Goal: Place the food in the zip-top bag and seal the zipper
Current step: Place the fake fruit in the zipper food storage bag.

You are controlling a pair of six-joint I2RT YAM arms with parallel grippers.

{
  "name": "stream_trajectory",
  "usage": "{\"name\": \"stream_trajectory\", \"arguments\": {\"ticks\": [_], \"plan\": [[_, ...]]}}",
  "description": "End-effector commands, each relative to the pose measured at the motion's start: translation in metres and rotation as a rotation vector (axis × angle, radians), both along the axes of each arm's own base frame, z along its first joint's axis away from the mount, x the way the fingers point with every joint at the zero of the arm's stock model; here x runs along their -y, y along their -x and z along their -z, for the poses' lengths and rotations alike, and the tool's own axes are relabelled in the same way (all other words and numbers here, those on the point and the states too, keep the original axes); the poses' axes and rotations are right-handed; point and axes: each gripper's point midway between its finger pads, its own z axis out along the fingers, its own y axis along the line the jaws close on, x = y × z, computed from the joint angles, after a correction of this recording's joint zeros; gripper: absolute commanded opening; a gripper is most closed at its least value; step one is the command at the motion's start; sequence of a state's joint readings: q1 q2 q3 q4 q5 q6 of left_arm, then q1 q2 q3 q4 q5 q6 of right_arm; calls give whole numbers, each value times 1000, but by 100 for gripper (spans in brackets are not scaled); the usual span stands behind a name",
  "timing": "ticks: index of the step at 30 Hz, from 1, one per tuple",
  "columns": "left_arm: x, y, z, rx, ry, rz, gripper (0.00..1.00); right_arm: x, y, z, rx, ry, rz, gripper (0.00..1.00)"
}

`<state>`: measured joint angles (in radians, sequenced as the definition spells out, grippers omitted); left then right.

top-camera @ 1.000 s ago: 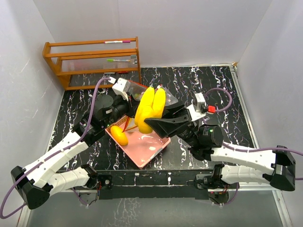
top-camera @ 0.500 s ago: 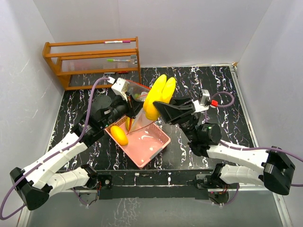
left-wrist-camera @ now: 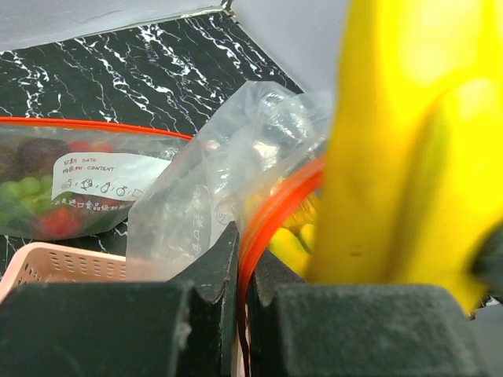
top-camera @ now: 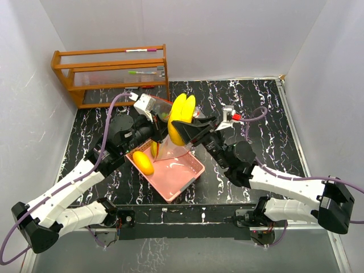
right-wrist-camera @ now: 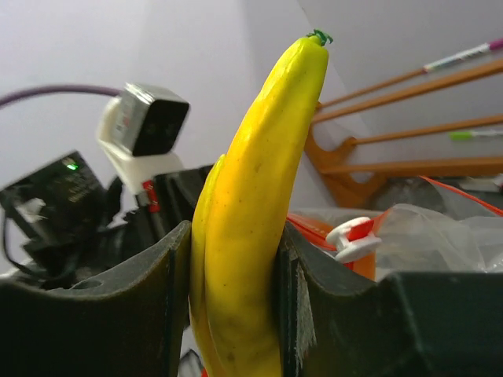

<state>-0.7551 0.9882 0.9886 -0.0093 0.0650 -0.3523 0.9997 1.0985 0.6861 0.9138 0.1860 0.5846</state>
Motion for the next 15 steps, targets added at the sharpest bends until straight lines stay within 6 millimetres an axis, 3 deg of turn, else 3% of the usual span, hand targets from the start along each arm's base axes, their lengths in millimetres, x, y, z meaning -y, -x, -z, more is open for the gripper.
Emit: {"name": "stream_trajectory", "arguments": {"ticks": [1, 9, 15], "plan": [[3, 4, -19, 23, 23, 34, 0, 6, -20, 7, -23, 191, 189, 9], [4, 2, -23, 25, 16, 33, 0, 2, -29, 45, -54, 447, 364, 9], [4, -1, -48, 68, -2, 32, 0, 1, -23, 79, -37, 660, 449, 9]]}}
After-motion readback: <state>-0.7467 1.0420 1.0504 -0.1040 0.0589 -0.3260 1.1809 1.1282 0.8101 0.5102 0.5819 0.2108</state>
